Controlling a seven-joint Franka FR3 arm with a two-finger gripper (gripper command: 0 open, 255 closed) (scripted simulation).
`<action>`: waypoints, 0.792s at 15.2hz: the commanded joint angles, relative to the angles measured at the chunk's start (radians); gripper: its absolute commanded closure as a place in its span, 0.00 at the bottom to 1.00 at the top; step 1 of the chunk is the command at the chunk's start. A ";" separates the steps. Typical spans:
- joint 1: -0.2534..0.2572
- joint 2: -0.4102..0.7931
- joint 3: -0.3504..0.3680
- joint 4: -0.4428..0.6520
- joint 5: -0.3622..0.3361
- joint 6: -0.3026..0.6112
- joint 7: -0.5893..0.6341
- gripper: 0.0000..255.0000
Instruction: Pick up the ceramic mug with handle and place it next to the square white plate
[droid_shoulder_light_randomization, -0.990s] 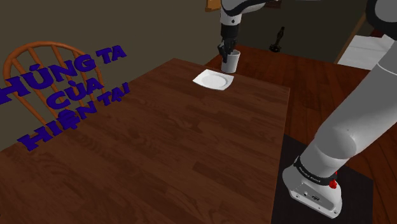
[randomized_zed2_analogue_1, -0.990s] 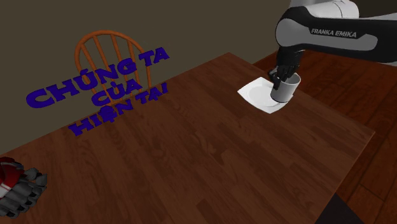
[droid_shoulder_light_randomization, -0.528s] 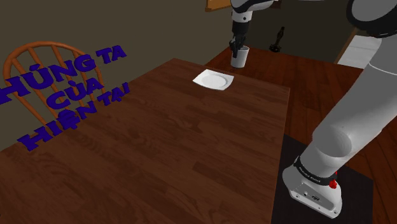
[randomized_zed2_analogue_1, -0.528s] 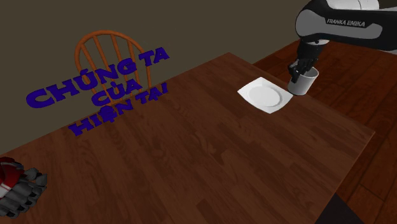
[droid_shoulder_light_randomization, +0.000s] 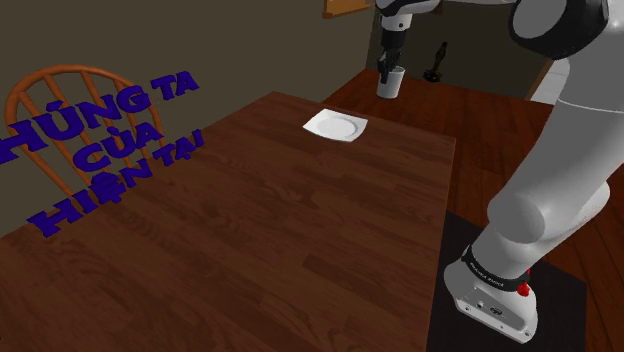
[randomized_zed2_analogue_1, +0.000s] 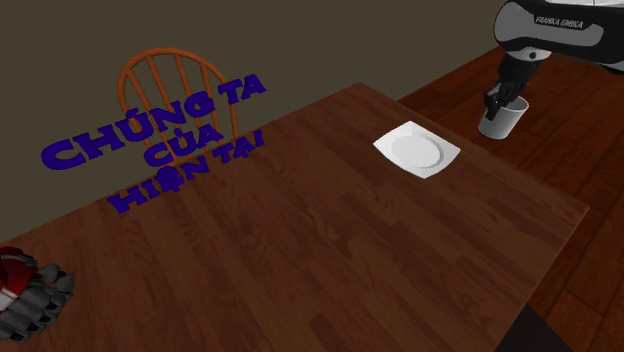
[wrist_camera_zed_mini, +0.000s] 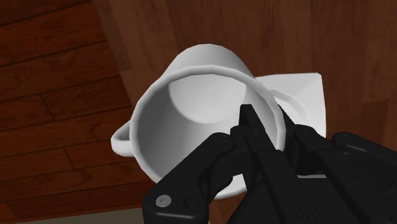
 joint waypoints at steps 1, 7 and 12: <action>-0.028 0.041 -0.017 0.052 0.009 -0.008 -0.047 1.00; -0.113 0.205 -0.053 0.282 0.045 -0.070 -0.168 1.00; -0.147 0.273 -0.061 0.344 0.059 -0.063 -0.207 1.00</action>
